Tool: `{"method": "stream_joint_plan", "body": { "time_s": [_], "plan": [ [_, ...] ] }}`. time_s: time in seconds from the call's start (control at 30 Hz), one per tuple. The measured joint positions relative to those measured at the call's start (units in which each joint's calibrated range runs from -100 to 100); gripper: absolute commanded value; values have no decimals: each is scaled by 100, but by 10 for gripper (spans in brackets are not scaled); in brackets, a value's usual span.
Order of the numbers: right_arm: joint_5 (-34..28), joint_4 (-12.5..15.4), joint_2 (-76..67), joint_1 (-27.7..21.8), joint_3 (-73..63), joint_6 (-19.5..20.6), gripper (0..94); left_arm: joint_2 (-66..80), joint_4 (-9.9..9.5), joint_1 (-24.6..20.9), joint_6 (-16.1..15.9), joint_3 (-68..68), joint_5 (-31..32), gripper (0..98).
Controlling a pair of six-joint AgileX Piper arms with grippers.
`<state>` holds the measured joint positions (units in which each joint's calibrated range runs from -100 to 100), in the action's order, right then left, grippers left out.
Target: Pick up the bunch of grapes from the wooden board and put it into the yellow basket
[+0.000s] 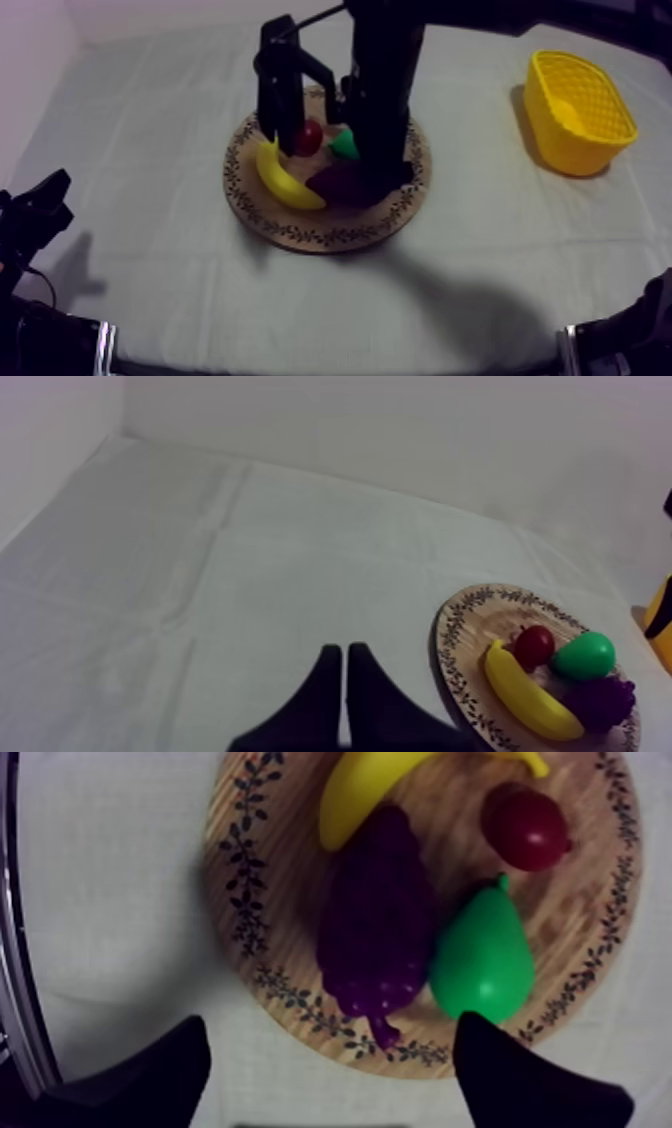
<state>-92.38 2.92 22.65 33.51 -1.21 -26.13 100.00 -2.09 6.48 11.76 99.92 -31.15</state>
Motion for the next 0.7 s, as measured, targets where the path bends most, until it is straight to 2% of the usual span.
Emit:
{"method": "stream_joint_plan", "body": {
  "time_s": [0.7],
  "plan": [
    [98, -149, 1501, -90, -825, 60, 902, 0, 0, 0, 0, 0, 0, 1]
  ]
}}
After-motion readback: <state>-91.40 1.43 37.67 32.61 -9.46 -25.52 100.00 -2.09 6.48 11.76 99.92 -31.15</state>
